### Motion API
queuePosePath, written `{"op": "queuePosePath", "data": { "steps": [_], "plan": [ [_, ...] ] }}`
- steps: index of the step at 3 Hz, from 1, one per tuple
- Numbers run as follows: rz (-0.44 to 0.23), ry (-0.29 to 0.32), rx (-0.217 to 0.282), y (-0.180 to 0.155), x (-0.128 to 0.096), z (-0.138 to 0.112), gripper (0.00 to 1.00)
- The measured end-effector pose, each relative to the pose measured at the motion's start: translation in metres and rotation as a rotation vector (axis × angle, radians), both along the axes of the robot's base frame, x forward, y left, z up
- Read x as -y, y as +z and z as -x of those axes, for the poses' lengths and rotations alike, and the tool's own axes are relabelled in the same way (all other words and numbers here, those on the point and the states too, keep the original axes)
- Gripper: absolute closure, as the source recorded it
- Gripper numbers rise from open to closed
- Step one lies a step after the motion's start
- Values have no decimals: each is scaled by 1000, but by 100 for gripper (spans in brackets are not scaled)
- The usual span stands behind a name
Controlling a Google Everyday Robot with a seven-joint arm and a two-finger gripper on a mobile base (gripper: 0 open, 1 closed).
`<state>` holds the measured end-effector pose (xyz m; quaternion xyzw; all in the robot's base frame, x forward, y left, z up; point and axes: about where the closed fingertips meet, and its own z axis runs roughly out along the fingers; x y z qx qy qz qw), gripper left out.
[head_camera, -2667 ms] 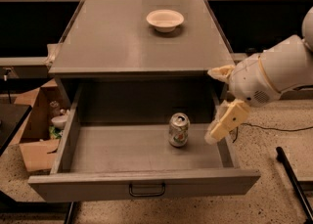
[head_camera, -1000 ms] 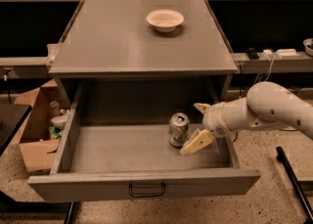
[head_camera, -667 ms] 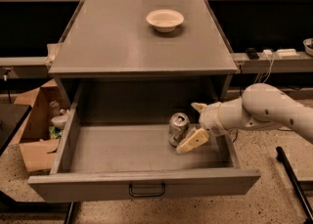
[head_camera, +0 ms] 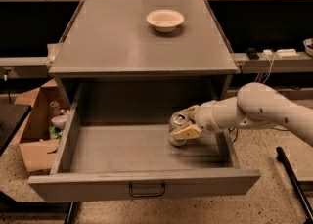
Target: Pick 7up can from top drawer and place on counter
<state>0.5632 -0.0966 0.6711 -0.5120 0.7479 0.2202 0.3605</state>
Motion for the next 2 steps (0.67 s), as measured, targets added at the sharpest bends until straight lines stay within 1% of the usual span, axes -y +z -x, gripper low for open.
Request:
{"op": "queuePosePath", "data": {
  "steps": [1, 2],
  "plan": [
    [-29, 12, 16, 11, -5, 4, 61],
    [-106, 32, 55, 44, -5, 13, 85]
  ]
}}
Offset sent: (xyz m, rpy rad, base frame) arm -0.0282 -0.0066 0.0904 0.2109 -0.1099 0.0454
